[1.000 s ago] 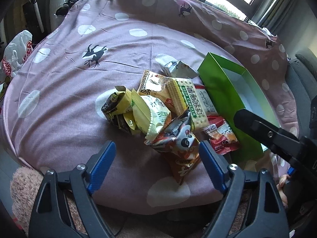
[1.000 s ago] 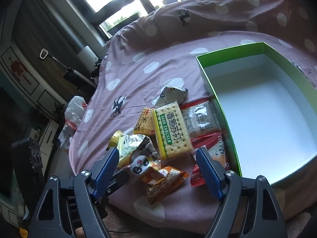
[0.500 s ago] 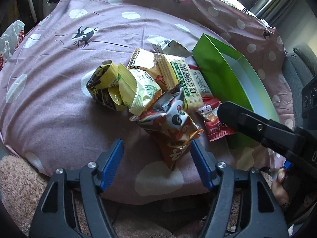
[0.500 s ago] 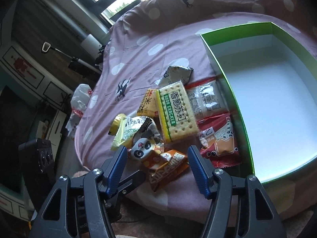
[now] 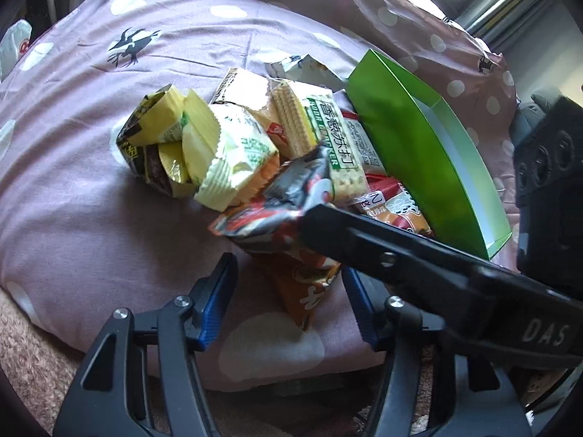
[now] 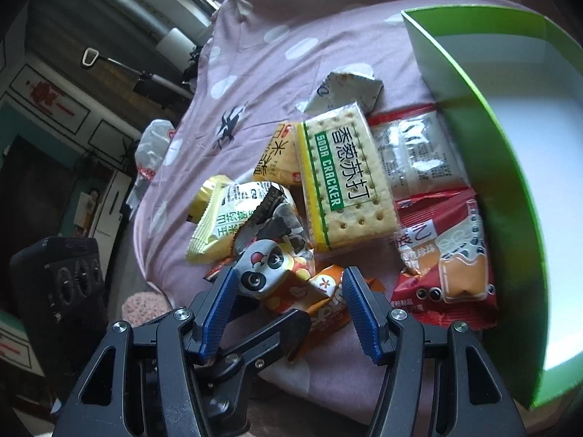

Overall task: Organize snacks
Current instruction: 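Close the right gripper on the panda-print orange snack bag, then lift the orange bag with the right gripper and carry it over the green box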

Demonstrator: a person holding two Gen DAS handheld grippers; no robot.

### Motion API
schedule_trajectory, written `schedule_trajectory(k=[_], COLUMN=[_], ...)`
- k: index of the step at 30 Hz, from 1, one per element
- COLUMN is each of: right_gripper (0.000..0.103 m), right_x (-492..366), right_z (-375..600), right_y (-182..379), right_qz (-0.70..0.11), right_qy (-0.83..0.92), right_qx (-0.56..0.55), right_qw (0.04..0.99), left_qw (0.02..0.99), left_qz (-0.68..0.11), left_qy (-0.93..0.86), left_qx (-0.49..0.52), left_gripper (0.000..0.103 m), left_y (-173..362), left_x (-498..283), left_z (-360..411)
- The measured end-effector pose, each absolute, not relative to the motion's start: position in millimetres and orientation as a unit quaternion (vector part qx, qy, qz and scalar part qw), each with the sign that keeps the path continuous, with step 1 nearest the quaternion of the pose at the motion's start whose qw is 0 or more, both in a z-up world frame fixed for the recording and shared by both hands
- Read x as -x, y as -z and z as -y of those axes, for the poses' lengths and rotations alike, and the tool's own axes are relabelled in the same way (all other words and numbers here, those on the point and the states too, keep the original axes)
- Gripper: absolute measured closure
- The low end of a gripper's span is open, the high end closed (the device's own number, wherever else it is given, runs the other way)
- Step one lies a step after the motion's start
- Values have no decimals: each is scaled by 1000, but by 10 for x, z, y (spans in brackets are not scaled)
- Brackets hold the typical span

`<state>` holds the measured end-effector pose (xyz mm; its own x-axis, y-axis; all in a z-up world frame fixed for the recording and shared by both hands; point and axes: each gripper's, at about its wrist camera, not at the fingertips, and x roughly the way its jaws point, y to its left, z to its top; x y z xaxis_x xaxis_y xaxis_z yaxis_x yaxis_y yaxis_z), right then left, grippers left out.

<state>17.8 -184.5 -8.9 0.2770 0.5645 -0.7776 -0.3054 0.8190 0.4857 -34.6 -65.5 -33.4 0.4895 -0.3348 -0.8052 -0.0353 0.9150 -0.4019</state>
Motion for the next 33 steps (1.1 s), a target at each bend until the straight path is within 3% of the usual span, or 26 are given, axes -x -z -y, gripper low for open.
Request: schedule_trajectory(k=[11, 17, 33], right_gripper=[36, 51, 56], right_x=[-171, -124, 44], right_z=[1765, 1785, 2081], right_y=[199, 133, -407], right_qz=[-529, -525, -451], right_qy=[-312, -312, -292], right_qx=[-90, -83, -103], right_qw=[784, 788, 837], left_qw=[859, 873, 900], left_qz=[-479, -459, -403], left_qy=[104, 105, 144], left_qx=[151, 122, 83], left_gripper=[54, 61, 59], left_y=[347, 247, -214], left_x=[319, 351, 406], left_z=[743, 812, 1004])
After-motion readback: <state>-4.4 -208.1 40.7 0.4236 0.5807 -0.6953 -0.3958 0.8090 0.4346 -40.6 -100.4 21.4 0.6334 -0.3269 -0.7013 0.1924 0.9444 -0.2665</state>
